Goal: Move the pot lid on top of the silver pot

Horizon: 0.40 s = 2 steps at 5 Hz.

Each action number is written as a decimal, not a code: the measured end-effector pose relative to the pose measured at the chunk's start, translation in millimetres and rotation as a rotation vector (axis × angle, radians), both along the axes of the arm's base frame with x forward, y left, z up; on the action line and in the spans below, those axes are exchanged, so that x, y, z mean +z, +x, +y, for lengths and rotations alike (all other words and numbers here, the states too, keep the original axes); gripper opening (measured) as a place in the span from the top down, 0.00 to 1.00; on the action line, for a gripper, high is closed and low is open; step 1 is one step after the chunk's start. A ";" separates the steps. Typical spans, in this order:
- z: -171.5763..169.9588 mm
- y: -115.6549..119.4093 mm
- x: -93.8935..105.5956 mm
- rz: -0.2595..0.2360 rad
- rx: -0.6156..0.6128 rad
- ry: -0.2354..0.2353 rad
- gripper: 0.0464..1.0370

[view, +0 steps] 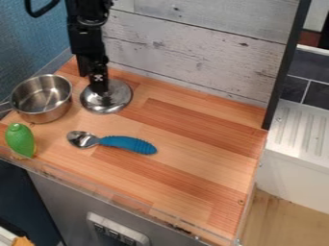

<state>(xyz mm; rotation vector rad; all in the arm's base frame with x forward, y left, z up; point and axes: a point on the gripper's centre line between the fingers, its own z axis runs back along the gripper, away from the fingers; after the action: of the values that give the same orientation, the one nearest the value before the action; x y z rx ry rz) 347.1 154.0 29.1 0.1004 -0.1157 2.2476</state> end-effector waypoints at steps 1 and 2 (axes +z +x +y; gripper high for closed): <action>-7.0 4.7 -9.8 0.012 -0.021 0.011 0.04; -6.1 7.8 -20.0 0.027 -0.030 0.045 0.04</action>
<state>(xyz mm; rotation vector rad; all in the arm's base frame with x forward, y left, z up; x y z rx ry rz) 354.9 147.9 9.1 0.1514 -0.1520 2.2136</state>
